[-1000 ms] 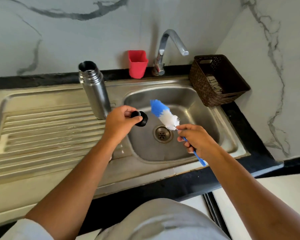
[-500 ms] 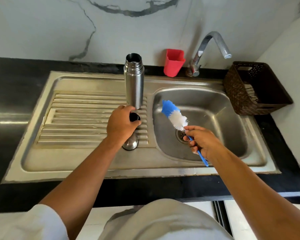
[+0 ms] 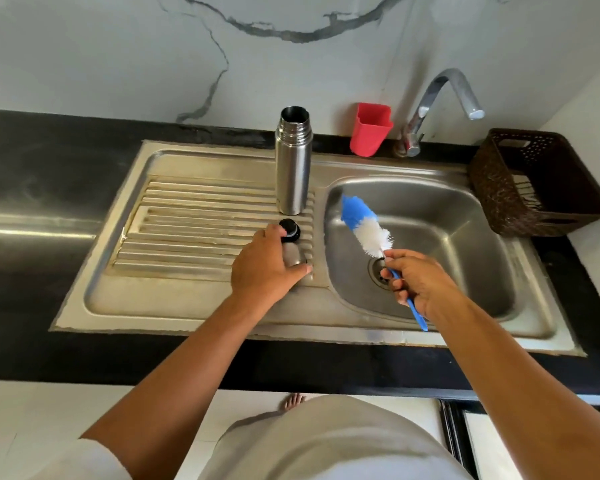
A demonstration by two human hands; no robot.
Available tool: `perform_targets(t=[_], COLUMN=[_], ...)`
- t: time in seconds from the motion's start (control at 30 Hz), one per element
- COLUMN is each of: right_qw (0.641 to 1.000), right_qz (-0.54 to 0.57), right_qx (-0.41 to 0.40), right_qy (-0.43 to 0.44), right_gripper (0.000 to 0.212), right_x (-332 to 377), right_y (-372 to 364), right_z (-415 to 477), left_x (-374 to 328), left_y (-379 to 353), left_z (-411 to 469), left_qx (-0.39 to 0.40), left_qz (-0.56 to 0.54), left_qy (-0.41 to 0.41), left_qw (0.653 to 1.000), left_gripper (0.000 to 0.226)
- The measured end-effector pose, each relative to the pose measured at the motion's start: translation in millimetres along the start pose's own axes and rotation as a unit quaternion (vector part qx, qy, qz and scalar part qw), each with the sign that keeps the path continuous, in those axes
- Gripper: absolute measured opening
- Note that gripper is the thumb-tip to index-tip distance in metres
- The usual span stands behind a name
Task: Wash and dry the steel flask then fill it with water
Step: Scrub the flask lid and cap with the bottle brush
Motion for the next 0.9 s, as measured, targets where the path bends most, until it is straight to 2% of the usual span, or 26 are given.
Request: perform_targets(t=[0.1,0.17,0.23,0.33,0.4,0.43,0.47,0.53,0.67,0.8,0.9], right_qw=[1.0,0.999,0.996,0.973,0.916,0.88,0.848,0.805,0.759,0.697,0.675], right_qz=[0.003,-0.008,-0.037,-0.144,-0.295,-0.365,-0.42,-0.495,-0.542,-0.583,-0.597], right_qx=[-0.009,-0.013,-0.032,-0.109,-0.175,-0.196,-0.208,-0.203,-0.166,-0.163,-0.155], right_qy=[0.018,0.043,0.075,0.146,0.21,0.232,0.248,0.257,0.322,0.385,0.406], right_gripper=[0.02,0.019,0.02,0.018,0.015,0.015,0.015,0.019,0.028,0.036,0.031], right_x=[-4.5,-5.1,-5.9,-1.7,9.2,13.4,16.0,15.5,20.0,36.8,46.3], right_y=[22.2,40.8,68.2,123.0,158.8,173.3,184.9,199.5,199.6,204.3,210.2], right_z=[-10.2,-19.0,-29.0,-50.6,-77.4,-91.6,-104.6,-118.0,-121.3,-123.1,-116.1], left_x=[-51.5,-79.7,-97.6,-107.0,-111.8,-114.0,-116.3,-121.8,-145.8,-148.7,-140.4], left_y=[-2.0,-19.3,-58.9,-122.8,-152.9,-164.6,-172.7,-185.2,-204.2,-215.5,-220.0], left_z=[2.3,8.0,14.4,12.9,10.0,9.7,9.5,11.2,14.6,22.4,29.7], left_qx=[0.013,0.07,0.165,0.267,0.301,0.306,0.306,0.308,0.337,0.358,0.355], left_qz=[-0.095,-0.229,-0.38,-0.488,-0.528,-0.54,-0.539,-0.507,-0.432,-0.383,-0.365], left_qy=[-0.048,-0.029,0.064,0.235,0.311,0.334,0.344,0.335,0.293,0.292,0.304], left_qw=[0.994,0.971,0.908,0.797,0.73,0.71,0.706,0.732,0.784,0.8,0.806], left_gripper=[0.055,0.043,0.039,0.044,0.059,0.067,0.072,0.077,0.081,0.077,0.074])
Point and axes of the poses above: each hand's wrist, its own z-axis towards the middle knuckle, its own y-axis out of the back of the hand, x = y × z, the point moved 10 cm from there along z, towards the middle knuckle, and after that the axes turned 5 degrees about -z, right-handed, at the moved point
